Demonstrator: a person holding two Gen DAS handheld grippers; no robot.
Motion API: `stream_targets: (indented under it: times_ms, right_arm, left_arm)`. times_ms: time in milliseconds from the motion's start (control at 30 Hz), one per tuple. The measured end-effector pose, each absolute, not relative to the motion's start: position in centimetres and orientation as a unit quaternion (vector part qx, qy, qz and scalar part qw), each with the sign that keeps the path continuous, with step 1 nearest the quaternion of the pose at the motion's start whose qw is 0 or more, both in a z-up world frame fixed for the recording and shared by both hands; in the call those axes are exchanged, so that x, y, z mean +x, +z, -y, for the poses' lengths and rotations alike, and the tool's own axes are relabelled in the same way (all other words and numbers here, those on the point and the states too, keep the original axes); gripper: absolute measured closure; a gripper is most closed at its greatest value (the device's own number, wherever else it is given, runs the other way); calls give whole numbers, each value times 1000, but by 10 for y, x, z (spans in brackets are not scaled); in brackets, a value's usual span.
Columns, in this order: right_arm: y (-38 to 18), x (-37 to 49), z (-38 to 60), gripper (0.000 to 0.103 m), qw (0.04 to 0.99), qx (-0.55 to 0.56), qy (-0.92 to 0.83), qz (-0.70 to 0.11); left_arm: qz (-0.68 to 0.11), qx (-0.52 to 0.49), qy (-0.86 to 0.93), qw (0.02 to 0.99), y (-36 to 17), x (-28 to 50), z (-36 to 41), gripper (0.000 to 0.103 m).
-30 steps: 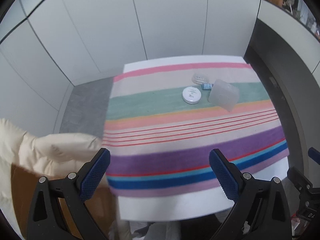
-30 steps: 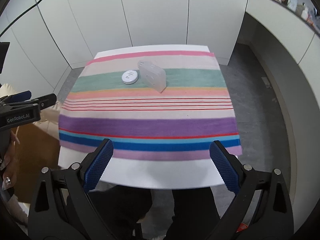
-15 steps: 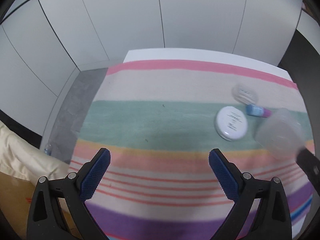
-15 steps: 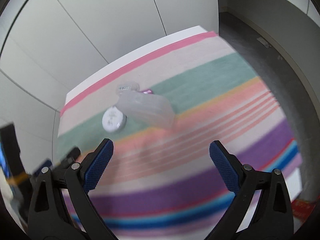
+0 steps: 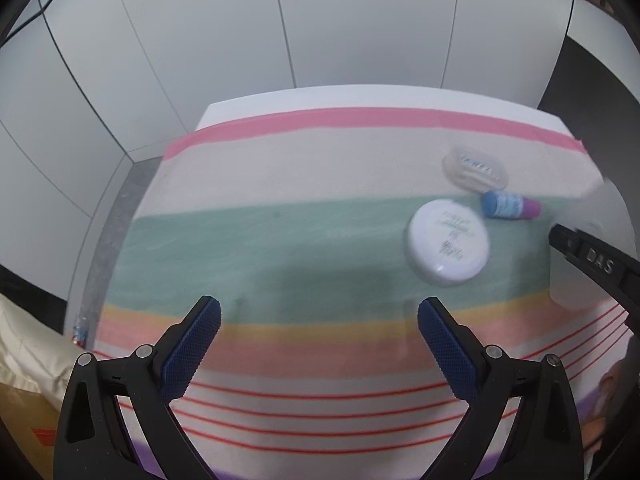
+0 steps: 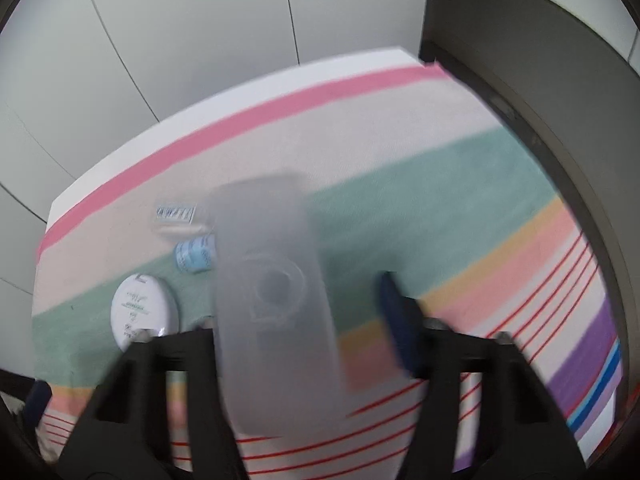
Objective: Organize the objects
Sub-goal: 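Grasp the white round compact with the left tool while the right tool grasps the clear plastic box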
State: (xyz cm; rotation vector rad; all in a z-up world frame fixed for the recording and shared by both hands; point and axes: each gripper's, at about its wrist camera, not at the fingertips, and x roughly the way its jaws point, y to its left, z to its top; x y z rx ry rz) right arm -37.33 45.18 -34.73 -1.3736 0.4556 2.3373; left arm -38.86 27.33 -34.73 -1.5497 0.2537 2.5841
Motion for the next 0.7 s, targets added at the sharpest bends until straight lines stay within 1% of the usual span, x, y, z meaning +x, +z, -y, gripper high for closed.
stream_targets:
  times_ms: [33,100,167,200,233,300,367,467,567,633,700]
  right_arm:
    - [-346,-373,-455,71,187,-489,836,-165]
    - [-344,-373,-461,71,171,-488,840,-161]
    - [-342,-372,-465,71,147,-487,848,-149]
    - [-342,-370,-469,68,130,-487,851,-148]
    - [-342,-368,-472,64,115,-489,852,-149]
    - [-344,-363,-480,37,91,-496,851,-148]
    - [-343,-353,-494,28,76,-492,853,-157]
    - [-345,-342,-513,26,63,-483,854,-185]
    - [-348,-337,-531,26,66,-485,851,-192]
    - [-349,-335,-540,25,62,-484,851,-194]
    - [-350,-334,-541,25,57,-485,852,-191]
  left_arm:
    - [-82,-513,852,59,-348,-390,-277,3]
    - [-73,-518,850,60,-350,-395,-284,3]
    - [-59,-519,850,70,-348,-397,-291,3]
    - [-55,-519,850,76,-349,-399,-295,3]
    - [-55,-518,850,79,-349,-400,-299,3]
    - [-57,-521,848,83,-352,-403,-307,3]
    - [-53,-526,845,85,-357,-407,-314,3]
    - [-58,-528,843,84,-363,-408,-326,3]
    - [-57,-528,843,85,-372,-416,-334,5]
    - [-52,-520,848,83,-372,-417,-335,9]
    - [-54,-510,854,87,-370,-417,-337,22]
